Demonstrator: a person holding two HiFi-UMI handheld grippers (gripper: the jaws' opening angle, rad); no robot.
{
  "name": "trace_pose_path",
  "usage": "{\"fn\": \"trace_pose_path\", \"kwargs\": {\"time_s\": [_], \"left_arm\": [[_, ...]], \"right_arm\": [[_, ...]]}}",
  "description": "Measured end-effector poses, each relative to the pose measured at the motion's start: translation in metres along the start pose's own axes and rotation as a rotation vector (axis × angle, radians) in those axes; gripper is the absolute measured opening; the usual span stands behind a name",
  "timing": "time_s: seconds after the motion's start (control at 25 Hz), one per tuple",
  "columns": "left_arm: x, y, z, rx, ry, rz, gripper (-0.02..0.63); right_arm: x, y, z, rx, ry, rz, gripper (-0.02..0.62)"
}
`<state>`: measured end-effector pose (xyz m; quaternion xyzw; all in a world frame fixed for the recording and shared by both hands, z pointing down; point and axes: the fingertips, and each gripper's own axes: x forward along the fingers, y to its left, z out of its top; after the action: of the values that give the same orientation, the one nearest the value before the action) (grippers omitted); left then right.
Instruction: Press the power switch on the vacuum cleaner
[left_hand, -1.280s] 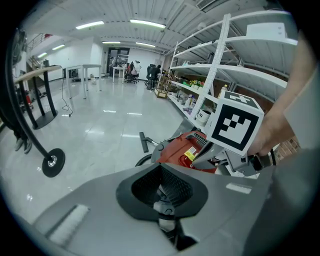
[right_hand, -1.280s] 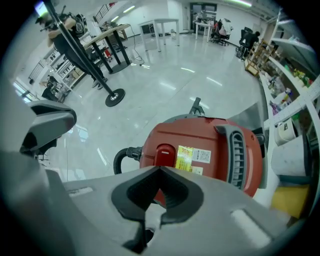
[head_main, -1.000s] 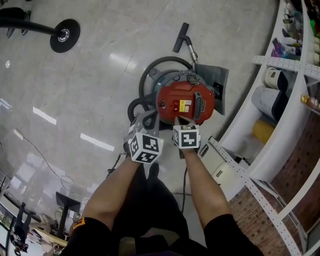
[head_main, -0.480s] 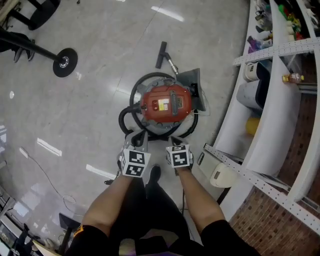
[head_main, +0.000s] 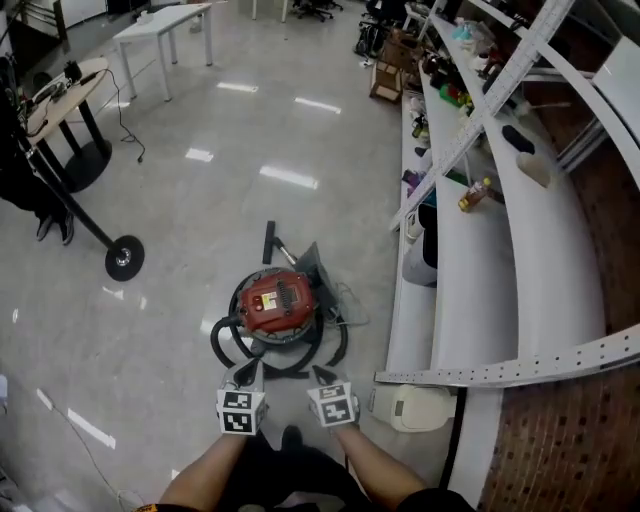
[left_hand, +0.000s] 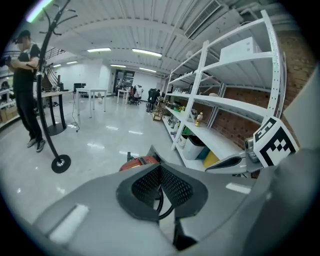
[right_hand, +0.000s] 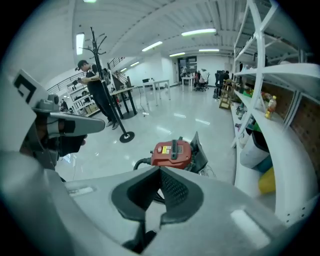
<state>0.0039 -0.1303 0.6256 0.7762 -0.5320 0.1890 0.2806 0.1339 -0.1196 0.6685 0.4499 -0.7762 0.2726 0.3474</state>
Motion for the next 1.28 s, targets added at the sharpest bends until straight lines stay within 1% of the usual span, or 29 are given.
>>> {"fn": "trace_pose_path", "kwargs": {"time_s": [0.16, 0.28, 0.4, 0.6, 0.8, 1.04, 1.16, 1.28], "left_arm": [[-0.035, -0.036, -0.003, 0.008, -0.026, -0.017, 0.015], [-0.054, -0.059, -0.003, 0.020, -0.042, -0.033, 0.015], [-0.070, -0.078, 0.006, 0.038, -0.076, -0.053, 0.015], [-0.101, -0.100, 0.010, 0.062, -0.103, -0.090, 0.015], [-0.132, -0.104, 0.014, 0.062, -0.122, -0.102, 0.017], [-0.163, -0.104, 0.012, 0.113, -0.155, -0.140, 0.015], [-0.187, -0.096, 0.005, 0.115, -0.165, -0.160, 0.015], [-0.212, -0.083, -0.005, 0.121, -0.170, -0.179, 0.017]], "right_arm": [[-0.048, -0.001, -0.002, -0.033, -0.107, -0.010, -0.008], [-0.086, 0.008, 0.009, -0.047, -0.173, 0.004, -0.008], [-0.112, 0.010, 0.021, -0.080, -0.244, -0.003, -0.008], [-0.152, 0.031, 0.028, -0.100, -0.303, 0.012, -0.008], [-0.181, 0.054, 0.027, -0.092, -0.327, 0.025, -0.008], [-0.197, 0.079, 0.018, -0.081, -0.349, 0.012, -0.008], [-0.204, 0.102, 0.013, -0.074, -0.356, -0.001, -0.008], [-0.213, 0.128, 0.006, -0.040, -0.377, -0.017, -0.008]]}}
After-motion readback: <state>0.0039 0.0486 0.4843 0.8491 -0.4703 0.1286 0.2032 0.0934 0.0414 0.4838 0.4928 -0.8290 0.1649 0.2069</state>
